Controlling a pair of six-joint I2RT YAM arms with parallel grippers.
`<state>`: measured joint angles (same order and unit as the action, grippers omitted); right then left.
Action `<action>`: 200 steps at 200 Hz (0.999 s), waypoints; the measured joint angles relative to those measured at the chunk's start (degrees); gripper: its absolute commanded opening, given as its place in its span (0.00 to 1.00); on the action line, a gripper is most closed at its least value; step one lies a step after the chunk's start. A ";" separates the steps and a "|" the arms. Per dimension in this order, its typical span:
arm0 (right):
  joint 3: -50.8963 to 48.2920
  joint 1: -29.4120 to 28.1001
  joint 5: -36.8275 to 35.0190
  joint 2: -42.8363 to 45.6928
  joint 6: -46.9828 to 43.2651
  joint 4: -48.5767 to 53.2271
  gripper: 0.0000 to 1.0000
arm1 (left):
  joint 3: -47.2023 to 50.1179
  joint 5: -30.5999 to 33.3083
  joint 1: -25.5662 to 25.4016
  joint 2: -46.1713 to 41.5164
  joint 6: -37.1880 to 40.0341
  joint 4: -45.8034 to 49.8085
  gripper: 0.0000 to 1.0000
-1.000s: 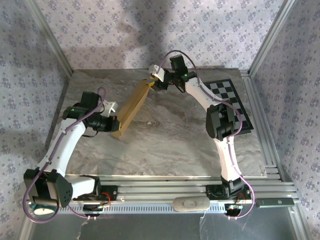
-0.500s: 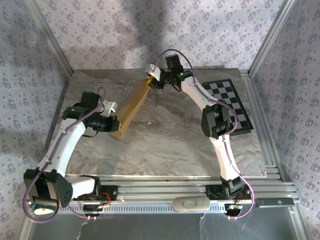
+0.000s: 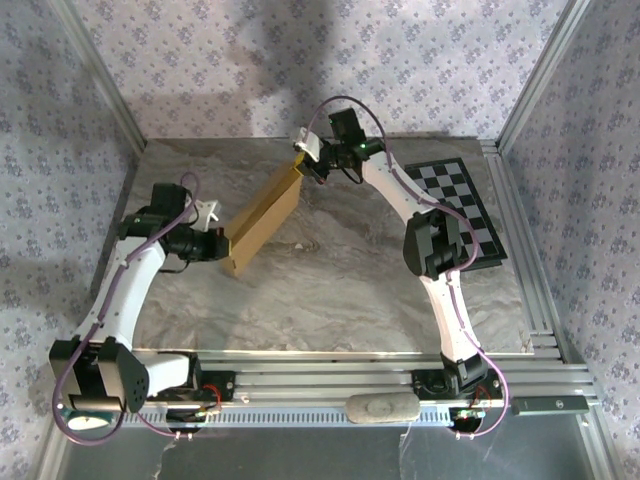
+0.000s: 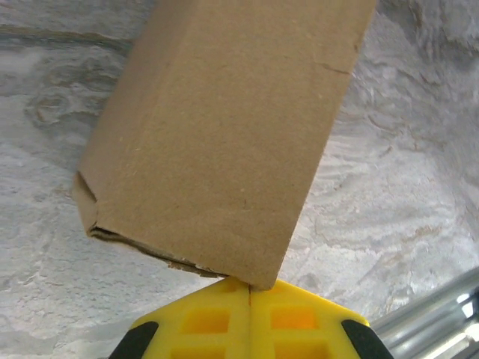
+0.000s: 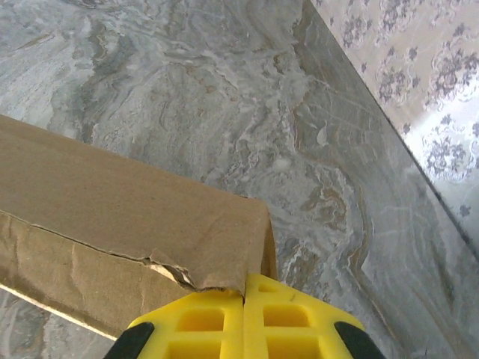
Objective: Fold the paper box
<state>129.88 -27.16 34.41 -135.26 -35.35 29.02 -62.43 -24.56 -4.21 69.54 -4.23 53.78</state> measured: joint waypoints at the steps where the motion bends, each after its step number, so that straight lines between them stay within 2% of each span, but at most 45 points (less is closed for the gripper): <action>1: 0.00 -0.02 -0.20 0.07 0.09 0.15 0.00 | 0.00 0.00 0.07 0.00 -0.04 -0.02 0.00; 68: 3.82 -1.03 -8.92 1.11 10.10 10.58 0.00 | -0.72 0.63 0.83 3.30 -1.97 -2.36 0.00; 176: 2.27 -1.77 -16.76 5.75 15.47 18.97 0.00 | -0.72 1.40 0.83 3.52 -4.28 -4.28 0.00; 200: -2.16 -1.77 -17.31 8.55 15.45 18.34 0.00 | 0.20 1.42 0.83 1.95 -6.32 -5.03 0.14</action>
<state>127.72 -28.93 17.10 -126.72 -19.90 47.35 -62.24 -23.14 -3.38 71.48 -10.55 48.75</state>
